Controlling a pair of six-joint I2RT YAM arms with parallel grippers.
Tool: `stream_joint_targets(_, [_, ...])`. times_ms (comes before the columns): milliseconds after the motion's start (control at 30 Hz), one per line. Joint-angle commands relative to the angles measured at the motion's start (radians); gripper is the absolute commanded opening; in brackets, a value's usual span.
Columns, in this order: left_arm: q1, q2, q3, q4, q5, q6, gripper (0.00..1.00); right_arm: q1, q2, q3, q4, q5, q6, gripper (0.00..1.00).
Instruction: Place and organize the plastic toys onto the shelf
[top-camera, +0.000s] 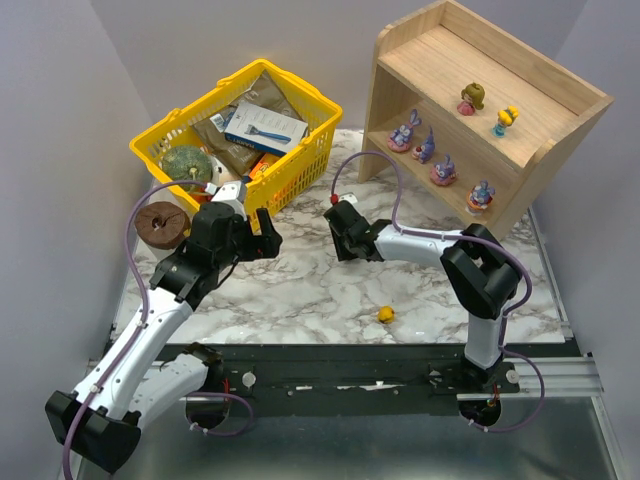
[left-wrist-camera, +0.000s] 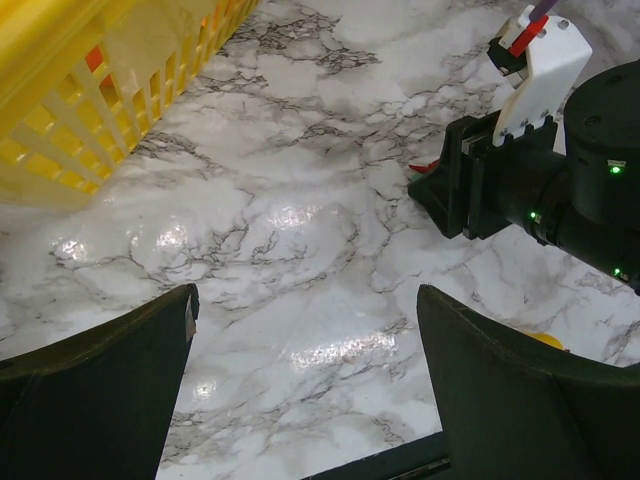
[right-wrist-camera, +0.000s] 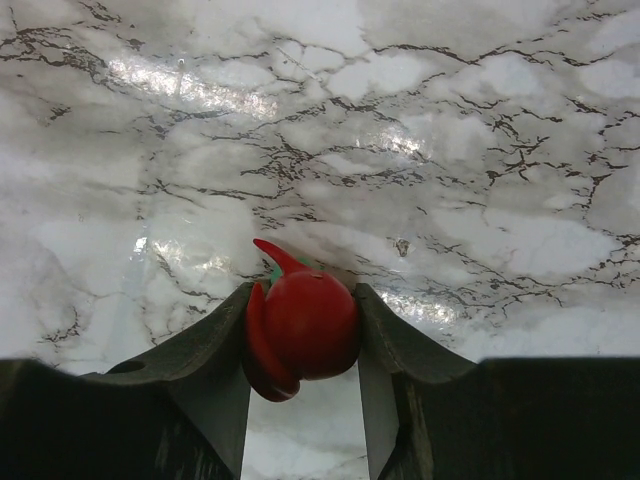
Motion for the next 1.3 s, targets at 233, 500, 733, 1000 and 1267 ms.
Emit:
stream_joint_targets(233, [-0.003,0.022,-0.009,0.054,0.063,0.004,0.99,-0.001,0.001,0.038,-0.157,-0.033,0.001,0.7])
stream_joint_targets(500, [-0.003,0.052,-0.012,0.117,0.111,0.029,0.99,-0.001,-0.071,0.124,-0.24,-0.029,-0.019,0.86])
stream_joint_targets(733, [-0.003,0.062,-0.003,0.202,0.172,0.108,0.99,-0.006,-0.313,0.159,-0.311,-0.134,-0.027,0.88])
stream_joint_targets(1000, [-0.035,0.147,-0.15,0.572,0.307,0.033,0.99,-0.015,-0.473,0.298,-0.498,-0.098,-0.035,0.88])
stream_joint_targets(1267, [-0.283,0.451,-0.12,0.804,0.066,0.095,0.99,-0.035,-0.594,0.382,-0.57,-0.188,-0.049,1.0])
